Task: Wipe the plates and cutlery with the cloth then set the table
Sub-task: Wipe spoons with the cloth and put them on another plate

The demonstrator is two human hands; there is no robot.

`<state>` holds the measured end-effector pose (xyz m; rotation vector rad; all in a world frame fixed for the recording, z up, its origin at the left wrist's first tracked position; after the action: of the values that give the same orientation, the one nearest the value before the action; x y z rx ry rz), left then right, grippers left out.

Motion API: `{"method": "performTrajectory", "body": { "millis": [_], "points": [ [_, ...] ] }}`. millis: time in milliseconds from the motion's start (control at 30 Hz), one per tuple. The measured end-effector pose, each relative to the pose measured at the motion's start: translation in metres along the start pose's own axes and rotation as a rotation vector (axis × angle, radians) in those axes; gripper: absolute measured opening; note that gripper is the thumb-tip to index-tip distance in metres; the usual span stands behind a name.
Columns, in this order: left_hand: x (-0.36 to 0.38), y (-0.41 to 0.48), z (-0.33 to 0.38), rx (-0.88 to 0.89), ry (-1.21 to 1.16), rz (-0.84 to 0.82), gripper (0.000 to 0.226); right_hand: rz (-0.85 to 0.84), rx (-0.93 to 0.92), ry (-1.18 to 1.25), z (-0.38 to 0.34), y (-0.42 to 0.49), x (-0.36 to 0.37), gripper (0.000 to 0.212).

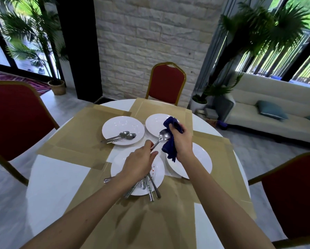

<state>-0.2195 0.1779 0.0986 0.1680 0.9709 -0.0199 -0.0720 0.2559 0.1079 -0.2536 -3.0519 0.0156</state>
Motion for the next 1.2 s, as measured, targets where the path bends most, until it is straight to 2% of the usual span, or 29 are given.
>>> {"method": "performTrajectory", "body": {
  "millis": [67, 133, 200, 267, 333, 433, 567, 633, 700, 767, 833, 867, 900, 933, 967, 1067, 1133, 1200],
  "points": [
    [-0.004, 0.006, -0.001, -0.005, -0.094, 0.024, 0.023, 0.042, -0.058, 0.025, -0.002, -0.002, -0.006, 0.007],
    [-0.005, 0.011, -0.009, -0.071, -0.287, 0.007, 0.028, 0.084, -0.205, -0.079, -0.011, -0.008, -0.014, 0.013],
    [-0.003, 0.016, -0.011, -0.13, -0.475, -0.03, 0.034, 0.043, -0.431, -0.278, -0.019, -0.015, -0.015, 0.024],
    [0.001, 0.018, -0.009, -0.152, -0.602, -0.072, 0.037, -0.09, -0.605, -0.572, -0.018, -0.02, -0.002, 0.033],
    [0.003, 0.018, -0.008, -0.15, -0.651, -0.078, 0.038, -0.125, -0.607, -0.755, -0.013, -0.015, 0.003, 0.035],
    [0.005, 0.016, -0.008, -0.128, -0.616, -0.079, 0.037, 0.006, -0.502, -0.753, -0.019, -0.005, -0.005, 0.034],
    [0.007, 0.015, -0.015, -0.167, -0.661, -0.086, 0.037, -0.186, -0.689, -0.943, -0.02, -0.015, 0.011, 0.028],
    [0.007, 0.014, -0.015, -0.142, -0.646, -0.11, 0.037, -0.135, -0.621, -0.896, -0.02, -0.007, 0.005, 0.028],
    [0.006, 0.013, -0.01, -0.115, -0.617, -0.145, 0.036, -0.056, -0.429, -0.687, -0.026, 0.002, -0.007, 0.024],
    [0.006, 0.011, -0.008, -0.153, -0.705, -0.217, 0.035, -0.106, -0.243, -0.524, -0.023, 0.006, -0.008, 0.02],
    [0.008, 0.008, -0.011, -0.271, -1.029, -0.344, 0.038, -0.092, -0.138, -0.427, -0.017, 0.007, -0.01, 0.02],
    [0.011, 0.005, -0.01, -0.33, -1.297, -0.418, 0.044, -0.04, -0.097, -0.382, -0.015, 0.007, -0.014, 0.02],
    [0.01, 0.003, -0.01, -0.362, -1.551, -0.439, 0.052, 0.024, -0.053, -0.328, -0.012, 0.007, -0.019, 0.019],
    [0.008, 0.004, -0.01, -0.344, -1.691, -0.421, 0.058, 0.088, -0.006, -0.271, -0.008, 0.007, -0.025, 0.018],
    [0.007, 0.005, -0.009, -0.3, -1.703, -0.387, 0.058, 0.137, 0.038, -0.222, -0.003, 0.005, -0.028, 0.019],
    [0.015, 0.011, -0.007, -0.222, -1.263, -0.22, 0.033, 0.15, 0.127, -0.168, 0.016, -0.011, -0.018, 0.024],
    [0.022, 0.017, -0.015, -0.317, -1.091, -0.025, 0.033, 0.103, 0.173, -0.098, 0.032, -0.024, -0.005, 0.024],
    [0.022, 0.018, -0.026, -0.425, -1.055, 0.143, 0.03, 0.034, 0.213, -0.026, 0.043, -0.034, 0.005, 0.022]
  ]
}}
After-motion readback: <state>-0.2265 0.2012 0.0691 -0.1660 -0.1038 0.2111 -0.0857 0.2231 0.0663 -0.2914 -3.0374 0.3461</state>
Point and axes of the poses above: each hand's wrist, its own y-axis towards the middle knuckle, its own x-axis out of the palm, z = x × y, the point moved 6 cm from there along y, towards the middle knuckle, and after that the axes turned 3 degrees about -z, right-handed, at the moved point
